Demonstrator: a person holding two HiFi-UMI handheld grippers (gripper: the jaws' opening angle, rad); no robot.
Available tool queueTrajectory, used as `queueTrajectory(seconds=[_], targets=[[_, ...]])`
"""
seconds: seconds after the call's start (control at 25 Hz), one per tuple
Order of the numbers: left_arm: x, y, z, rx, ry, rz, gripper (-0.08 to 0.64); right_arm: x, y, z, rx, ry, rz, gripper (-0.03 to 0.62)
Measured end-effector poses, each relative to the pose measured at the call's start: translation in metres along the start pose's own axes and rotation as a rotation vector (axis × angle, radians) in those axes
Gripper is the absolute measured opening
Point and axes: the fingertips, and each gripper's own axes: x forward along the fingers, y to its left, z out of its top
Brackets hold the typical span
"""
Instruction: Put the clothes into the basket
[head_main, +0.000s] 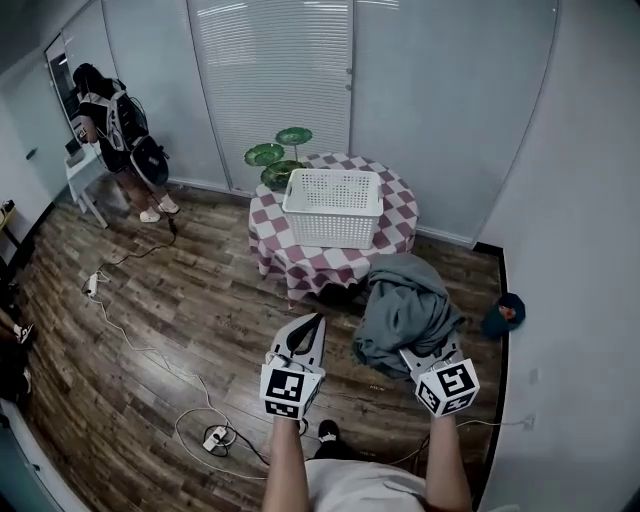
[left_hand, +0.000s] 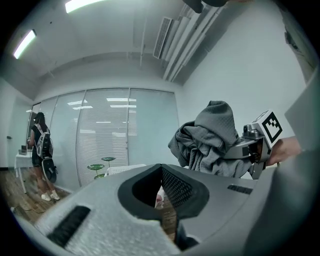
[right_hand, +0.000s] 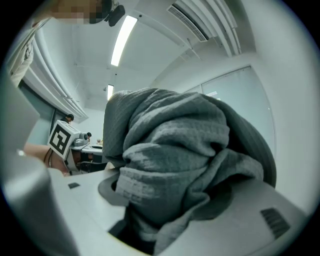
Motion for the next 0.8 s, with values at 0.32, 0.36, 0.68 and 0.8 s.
queueTrajectory(seconds=[0.32,0.36,0.68,0.8], targets=[[0.023,0.035,-0.018,-0.003,0.013,-0.034,0.012,0.04,-0.006,-0.005,0.011,-0.007,-0.052,0.284],[0.022,0.041,-0.017,-0.004,0.011,-0.029,0.012,0.044,-0.006,-0.005,0.015,-0.01,-0.056,0.284],[0.032,0.068,-0.021,-0.024,0.035,-0.025,0.012,0.068,-0.011,0.005,0.017,-0.013,-0.043,0.284],[0.041,0.077,-0.023,0.003,0.045,-0.026,0.012,0.078,-0.014,0.011,0.008,-0.02,-0.035,0.284]])
